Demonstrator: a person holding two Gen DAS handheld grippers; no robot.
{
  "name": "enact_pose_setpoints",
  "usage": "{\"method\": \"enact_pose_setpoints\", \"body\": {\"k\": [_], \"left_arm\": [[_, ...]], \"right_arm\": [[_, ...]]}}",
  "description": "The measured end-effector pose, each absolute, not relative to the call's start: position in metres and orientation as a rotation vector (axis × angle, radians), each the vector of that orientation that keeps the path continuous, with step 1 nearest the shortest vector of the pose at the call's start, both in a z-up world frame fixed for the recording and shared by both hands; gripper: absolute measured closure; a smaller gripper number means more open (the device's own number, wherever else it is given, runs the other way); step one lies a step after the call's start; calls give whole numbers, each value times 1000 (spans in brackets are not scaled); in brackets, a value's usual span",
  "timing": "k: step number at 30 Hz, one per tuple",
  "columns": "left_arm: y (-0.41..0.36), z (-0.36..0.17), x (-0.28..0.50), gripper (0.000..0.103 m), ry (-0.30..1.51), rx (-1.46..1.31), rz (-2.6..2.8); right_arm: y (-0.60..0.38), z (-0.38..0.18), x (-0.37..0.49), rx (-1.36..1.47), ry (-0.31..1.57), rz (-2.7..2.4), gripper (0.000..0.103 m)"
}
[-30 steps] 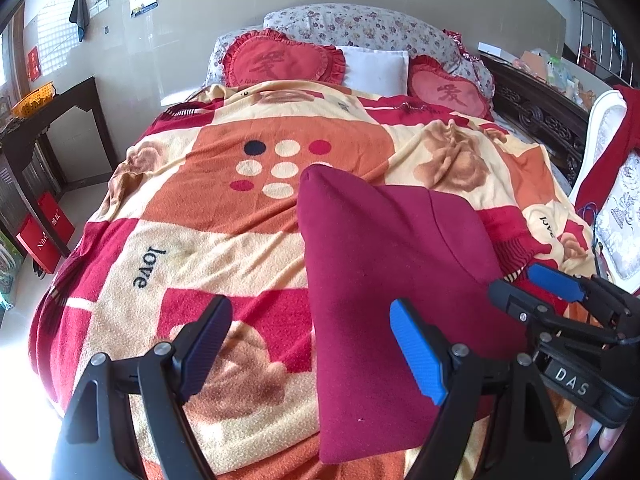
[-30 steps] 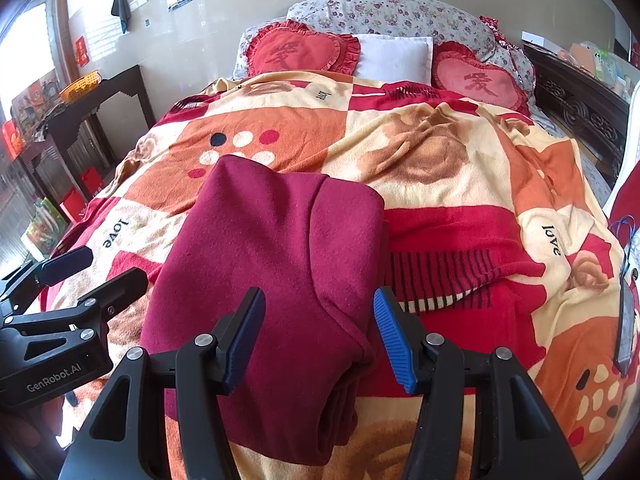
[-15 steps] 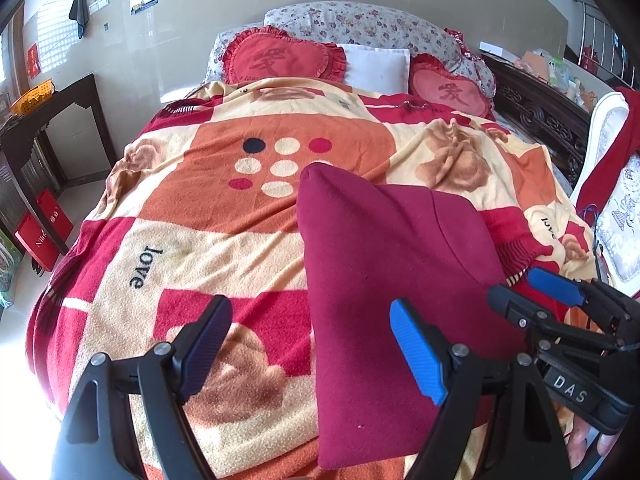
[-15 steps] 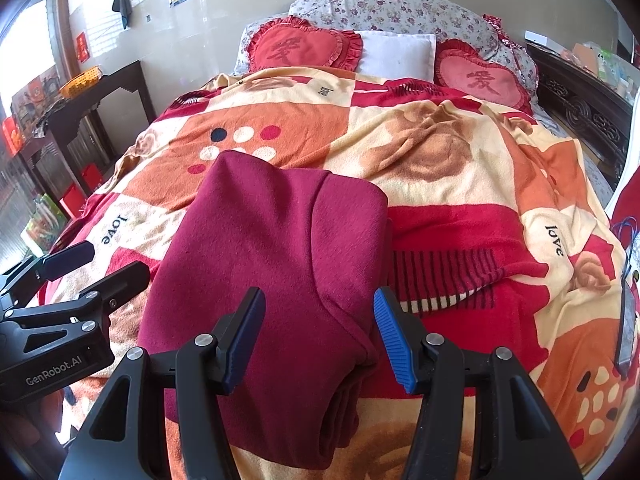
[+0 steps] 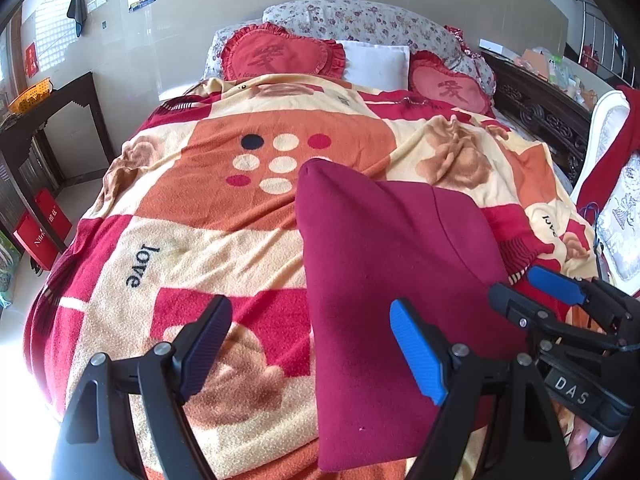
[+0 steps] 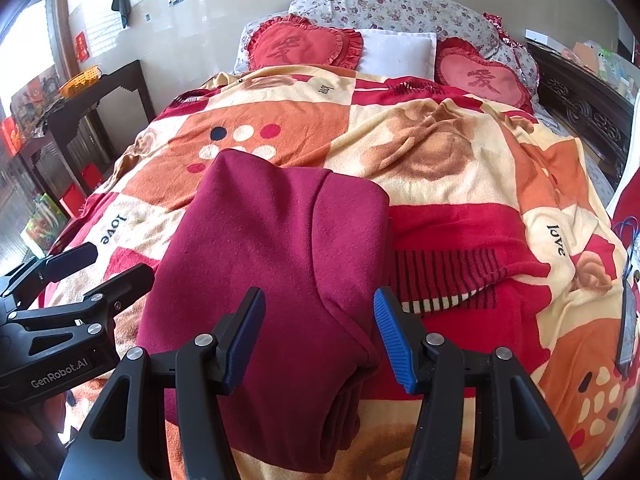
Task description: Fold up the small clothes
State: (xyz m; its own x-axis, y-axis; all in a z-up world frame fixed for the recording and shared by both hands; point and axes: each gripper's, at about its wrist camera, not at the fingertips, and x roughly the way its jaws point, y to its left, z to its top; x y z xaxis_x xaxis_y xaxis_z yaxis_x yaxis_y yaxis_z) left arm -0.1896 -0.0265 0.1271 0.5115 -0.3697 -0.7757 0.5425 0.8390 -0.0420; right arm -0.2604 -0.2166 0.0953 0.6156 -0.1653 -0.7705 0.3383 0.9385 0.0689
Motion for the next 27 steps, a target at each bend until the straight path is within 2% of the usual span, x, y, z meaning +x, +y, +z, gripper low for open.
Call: {"method": "enact_pose_setpoints", "body": {"k": [27], "left_arm": [[-31, 123, -191, 18, 883, 230, -559]], "right_arm": [[-214, 88, -258, 231, 877, -284, 64]]}}
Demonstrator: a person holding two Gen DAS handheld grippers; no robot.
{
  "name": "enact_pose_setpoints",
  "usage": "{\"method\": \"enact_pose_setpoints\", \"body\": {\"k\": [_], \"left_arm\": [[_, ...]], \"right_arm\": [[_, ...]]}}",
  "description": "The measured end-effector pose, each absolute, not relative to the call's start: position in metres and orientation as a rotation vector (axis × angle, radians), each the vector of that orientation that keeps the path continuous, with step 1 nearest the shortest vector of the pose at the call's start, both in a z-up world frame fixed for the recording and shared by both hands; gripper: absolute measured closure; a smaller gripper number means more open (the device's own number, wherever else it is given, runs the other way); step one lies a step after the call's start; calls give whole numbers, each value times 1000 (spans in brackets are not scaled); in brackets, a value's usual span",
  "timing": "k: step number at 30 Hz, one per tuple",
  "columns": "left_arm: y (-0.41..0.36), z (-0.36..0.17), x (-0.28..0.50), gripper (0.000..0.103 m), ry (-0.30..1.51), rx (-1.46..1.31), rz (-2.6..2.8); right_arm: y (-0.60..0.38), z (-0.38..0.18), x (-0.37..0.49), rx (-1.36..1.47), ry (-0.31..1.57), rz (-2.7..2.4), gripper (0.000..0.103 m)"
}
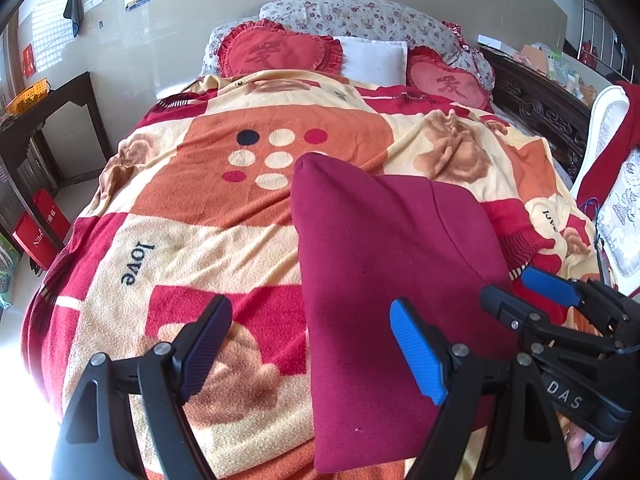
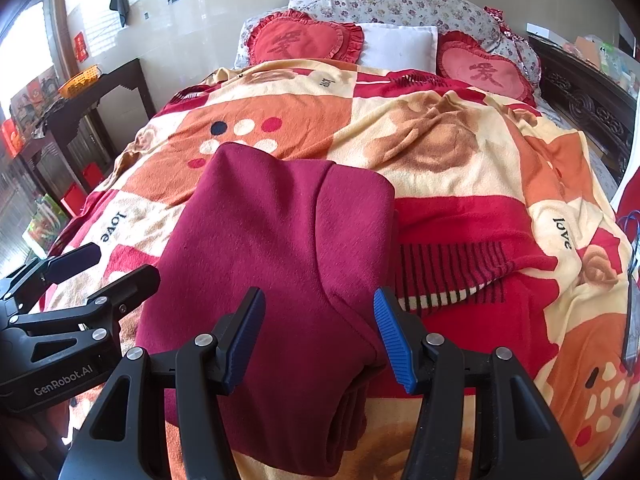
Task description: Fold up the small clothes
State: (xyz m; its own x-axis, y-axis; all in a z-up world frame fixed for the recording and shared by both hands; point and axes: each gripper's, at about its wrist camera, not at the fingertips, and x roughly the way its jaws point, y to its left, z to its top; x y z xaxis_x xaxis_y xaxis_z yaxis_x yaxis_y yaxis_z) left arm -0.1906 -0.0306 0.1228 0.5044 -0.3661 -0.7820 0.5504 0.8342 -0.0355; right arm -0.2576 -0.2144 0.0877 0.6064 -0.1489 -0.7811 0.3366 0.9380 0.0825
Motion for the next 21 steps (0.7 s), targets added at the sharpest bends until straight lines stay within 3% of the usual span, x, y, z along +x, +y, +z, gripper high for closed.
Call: {"method": "enact_pose_setpoints", "body": {"k": [21], "left_arm": [[-28, 124, -185, 18, 858, 223, -584]], "right_arm": [[-212, 84, -252, 232, 886, -260, 64]]}}
